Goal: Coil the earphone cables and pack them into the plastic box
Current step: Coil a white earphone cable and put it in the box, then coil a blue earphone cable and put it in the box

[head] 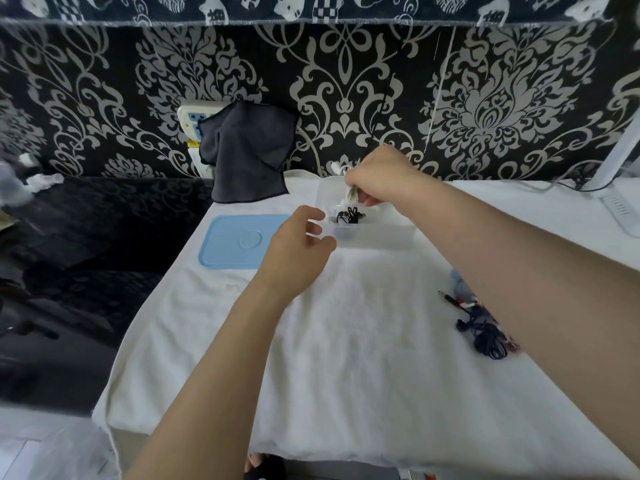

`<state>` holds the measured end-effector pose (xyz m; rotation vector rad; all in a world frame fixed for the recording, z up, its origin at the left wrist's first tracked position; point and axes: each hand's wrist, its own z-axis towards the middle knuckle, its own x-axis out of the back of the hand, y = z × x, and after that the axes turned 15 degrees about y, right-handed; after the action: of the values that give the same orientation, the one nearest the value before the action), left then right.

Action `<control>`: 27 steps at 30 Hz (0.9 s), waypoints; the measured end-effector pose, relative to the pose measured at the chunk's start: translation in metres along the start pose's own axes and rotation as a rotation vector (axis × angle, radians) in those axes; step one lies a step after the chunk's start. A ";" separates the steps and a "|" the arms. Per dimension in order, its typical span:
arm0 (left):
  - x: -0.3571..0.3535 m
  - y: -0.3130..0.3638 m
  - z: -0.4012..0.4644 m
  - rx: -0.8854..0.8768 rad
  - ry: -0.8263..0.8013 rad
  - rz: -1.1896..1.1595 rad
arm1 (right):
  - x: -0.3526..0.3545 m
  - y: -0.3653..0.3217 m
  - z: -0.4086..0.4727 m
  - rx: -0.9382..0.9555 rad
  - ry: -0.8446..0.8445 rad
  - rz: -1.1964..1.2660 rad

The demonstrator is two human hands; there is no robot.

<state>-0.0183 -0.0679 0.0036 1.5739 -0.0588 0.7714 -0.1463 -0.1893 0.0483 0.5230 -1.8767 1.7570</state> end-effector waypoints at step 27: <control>-0.043 0.007 -0.036 -0.239 -0.302 0.308 | 0.083 0.112 -0.103 0.005 0.283 -0.088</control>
<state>-0.0708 -0.0538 -0.0135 1.4566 -0.6046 0.7257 -0.2686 -0.0721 0.0127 0.3321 -1.6297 1.6811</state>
